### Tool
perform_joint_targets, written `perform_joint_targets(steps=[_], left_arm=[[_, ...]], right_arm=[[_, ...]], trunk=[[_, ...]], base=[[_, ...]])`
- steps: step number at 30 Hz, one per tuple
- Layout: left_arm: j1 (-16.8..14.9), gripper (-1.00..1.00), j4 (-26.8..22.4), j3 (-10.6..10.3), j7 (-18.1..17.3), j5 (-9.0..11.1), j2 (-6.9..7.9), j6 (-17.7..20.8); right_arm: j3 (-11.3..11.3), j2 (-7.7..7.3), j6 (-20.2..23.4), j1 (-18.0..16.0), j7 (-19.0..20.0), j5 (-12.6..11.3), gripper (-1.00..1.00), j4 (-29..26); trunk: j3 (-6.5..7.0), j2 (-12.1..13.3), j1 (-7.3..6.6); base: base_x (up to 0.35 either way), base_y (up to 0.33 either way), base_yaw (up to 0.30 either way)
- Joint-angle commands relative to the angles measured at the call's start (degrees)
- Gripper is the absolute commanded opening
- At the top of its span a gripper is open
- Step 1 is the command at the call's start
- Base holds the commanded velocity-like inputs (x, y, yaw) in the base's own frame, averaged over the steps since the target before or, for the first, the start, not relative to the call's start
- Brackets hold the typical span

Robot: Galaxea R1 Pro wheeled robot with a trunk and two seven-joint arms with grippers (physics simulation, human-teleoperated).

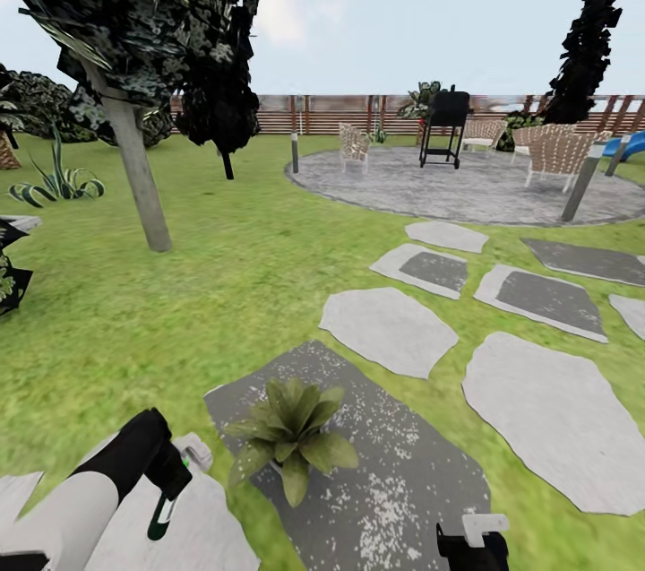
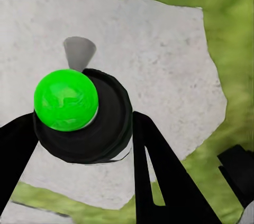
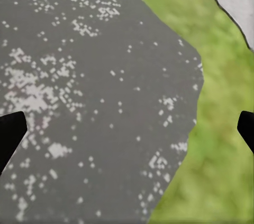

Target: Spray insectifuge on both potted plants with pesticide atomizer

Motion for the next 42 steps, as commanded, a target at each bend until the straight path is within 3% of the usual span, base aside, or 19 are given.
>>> perform_joint_targets(steps=[1,6,11,14,15,18,22,27,33,36,41,42], left_arm=[[-0.03,-1.0,-0.17,0.41,-0.3,-0.24,-0.12,0.36],[-0.13,-1.0,-3.33,2.11,-0.32,0.34,-0.23,0.37],[-0.53,-1.0,-8.12,1.62,-3.1,0.33,-0.18,0.79],[-0.37,-1.0,-8.1,1.51,-4.29,-0.14,0.58,0.38],[-0.23,-1.0,-7.59,1.44,-4.44,-0.1,1.54,0.21],[-0.08,-1.0,-4.31,1.11,-4.55,-0.18,2.66,0.05],[-0.06,-1.0,-1.27,0.25,-4.58,-0.1,1.8,0.03],[-0.82,-1.0,-1.56,-0.33,-5.13,-0.14,0.12,0.79],[-0.45,-1.0,-1.76,-0.29,-6.62,-0.39,0.03,0.95],[0.68,-1.0,-0.8,0.13,-5.58,0.3,0.7,0.42],[1.83,-1.0,-1.34,0.51,-4.94,0.58,0.18,0.37],[1.87,-1.0,-1.6,0.67,-3.59,1.41,0.03,0.48]], right_arm=[[-0.41,0.01,-0.19,-0.04,-0.16,0.62,1.0,0.07],[-0.42,0.01,-0.19,-0.04,-0.16,0.63,1.0,0.08],[-0.41,0.01,-0.19,-0.04,-0.16,0.63,1.0,0.08],[-0.39,0.01,-0.19,-0.04,-0.16,0.63,1.0,0.08],[-0.39,0.01,-0.19,-0.04,-0.16,0.63,1.0,0.08],[-0.35,0.01,-0.19,-0.04,-0.16,0.63,1.0,0.08],[-0.34,0.07,-0.19,-0.04,-0.16,0.63,1.0,0.08],[-0.34,0.1,-0.19,0.03,-0.16,0.63,1.0,0.08],[-0.34,0.1,-0.19,0.04,-0.16,0.63,1.0,0.08],[-0.34,0.1,-0.19,0.05,-0.16,0.63,1.0,0.08],[-0.34,0.1,-0.19,0.12,-0.16,0.63,1.0,0.08],[-0.34,0.1,-0.19,0.13,-0.16,0.63,1.0,0.08]], trunk=[[-0.06,-0.02,0.0],[-0.06,-0.02,0.0],[-0.06,-0.02,0.0],[-0.06,-0.02,0.0],[-0.06,-0.02,0.0],[-0.06,-0.02,0.0],[-0.06,-0.02,0.0],[-0.06,-0.02,0.0],[-0.06,-0.02,0.0],[-0.06,-0.02,0.0],[-0.06,-0.02,0.0],[-0.06,-0.02,0.0]], base=[[0.251,0.0,0.0],[0.124,0.0,0.0],[0.003,0.0,0.0],[0.0,0.0,0.0],[0.0,0.0,0.0],[0.0,0.0,0.0],[0.0,0.0,0.0],[0.022,0.0,0.0],[0.204,0.043,0.0],[0.005,0.001,0.0],[-0.158,-0.07,0.0],[-0.272,-0.138,0.0]])
